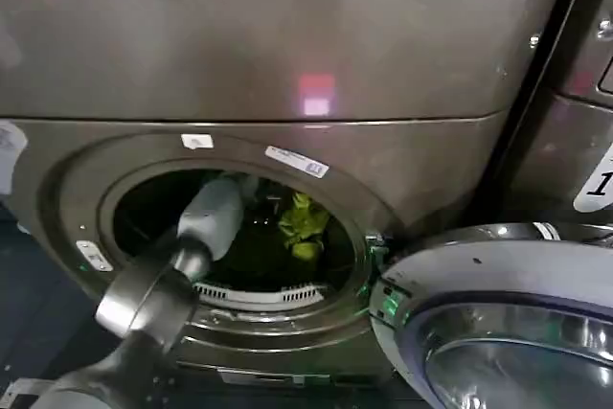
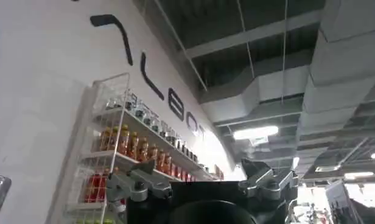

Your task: Grasp the clothes from the dryer.

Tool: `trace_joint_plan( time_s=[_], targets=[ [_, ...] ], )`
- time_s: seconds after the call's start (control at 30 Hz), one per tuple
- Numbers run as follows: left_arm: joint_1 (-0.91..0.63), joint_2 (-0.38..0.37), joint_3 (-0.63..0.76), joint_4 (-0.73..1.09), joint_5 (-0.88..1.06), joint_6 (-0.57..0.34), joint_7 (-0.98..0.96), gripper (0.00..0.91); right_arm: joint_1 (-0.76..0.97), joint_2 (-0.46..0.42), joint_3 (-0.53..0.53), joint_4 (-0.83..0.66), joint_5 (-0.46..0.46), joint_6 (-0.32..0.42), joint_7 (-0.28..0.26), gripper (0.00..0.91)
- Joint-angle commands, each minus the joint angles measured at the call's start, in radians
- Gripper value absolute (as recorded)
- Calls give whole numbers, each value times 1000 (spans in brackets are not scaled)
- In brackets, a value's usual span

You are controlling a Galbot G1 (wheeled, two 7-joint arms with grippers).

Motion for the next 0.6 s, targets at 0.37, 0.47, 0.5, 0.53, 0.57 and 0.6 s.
trace_joint_plan(
  time_s=[0.37,0.47,0.5,0.53,0.57,0.6],
  targets=[
    [247,9,-258,-498,-526,223,-512,0,30,5,-46,1,-18,5,0,907],
    [299,3,-327,-586,-606,179,-581,0,30,4,-45,0,-29,11,0,907],
    [327,5,-337,-614,-625,128,-620,0,29,4,-44,-3,-35,13,1,907],
    [349,4,-347,-647,-658,116,-637,0,29,2,-44,-4,-37,15,3,907],
    [367,2,-359,-671,-699,96,-660,0,28,0,-45,-5,-37,18,10,907],
    [401,-1,-379,-715,-745,86,-670,0,28,-5,-45,-5,-38,18,20,907]
  ],
)
